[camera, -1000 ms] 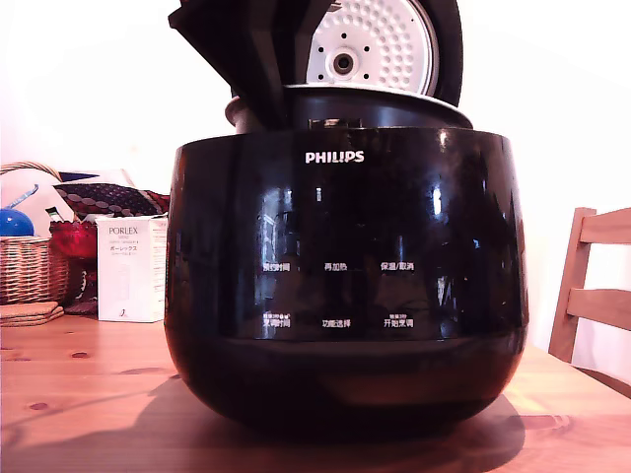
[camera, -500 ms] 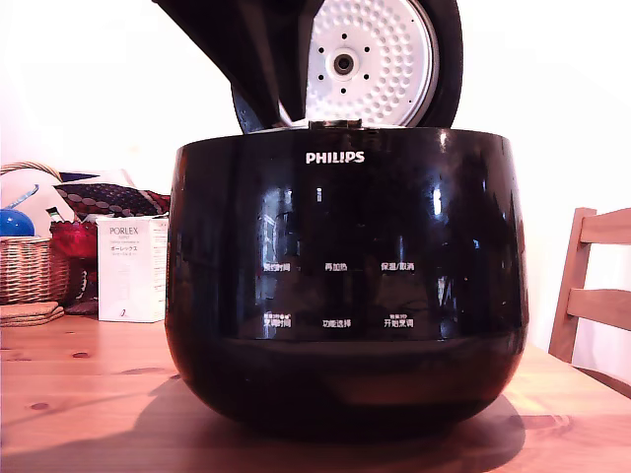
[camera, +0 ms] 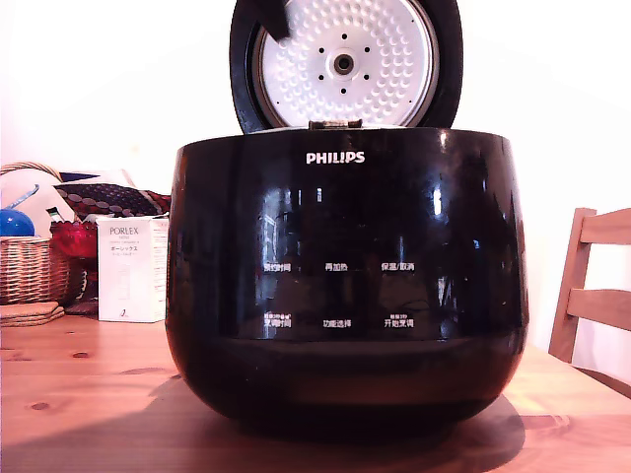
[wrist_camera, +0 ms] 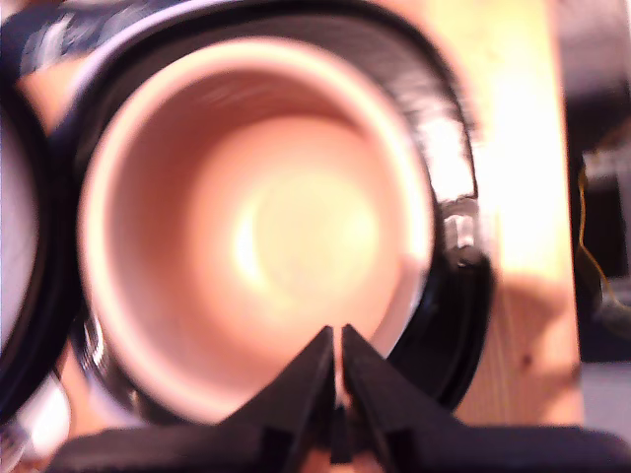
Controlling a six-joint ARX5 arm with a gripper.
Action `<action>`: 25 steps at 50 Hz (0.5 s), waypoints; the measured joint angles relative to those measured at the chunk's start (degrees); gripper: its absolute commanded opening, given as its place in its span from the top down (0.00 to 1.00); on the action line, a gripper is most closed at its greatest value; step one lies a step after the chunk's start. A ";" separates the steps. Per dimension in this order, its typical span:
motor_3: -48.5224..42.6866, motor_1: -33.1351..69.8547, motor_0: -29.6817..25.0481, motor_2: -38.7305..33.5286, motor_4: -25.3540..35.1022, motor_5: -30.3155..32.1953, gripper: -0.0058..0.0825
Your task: Place the pot you are holding inside the rice cooker
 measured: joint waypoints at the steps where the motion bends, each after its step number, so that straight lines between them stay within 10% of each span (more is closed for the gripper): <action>1: 0.26 -0.11 0.63 0.00 0.79 0.00 0.96; 25: 13.77 -4.90 19.41 0.00 5.68 -18.64 0.96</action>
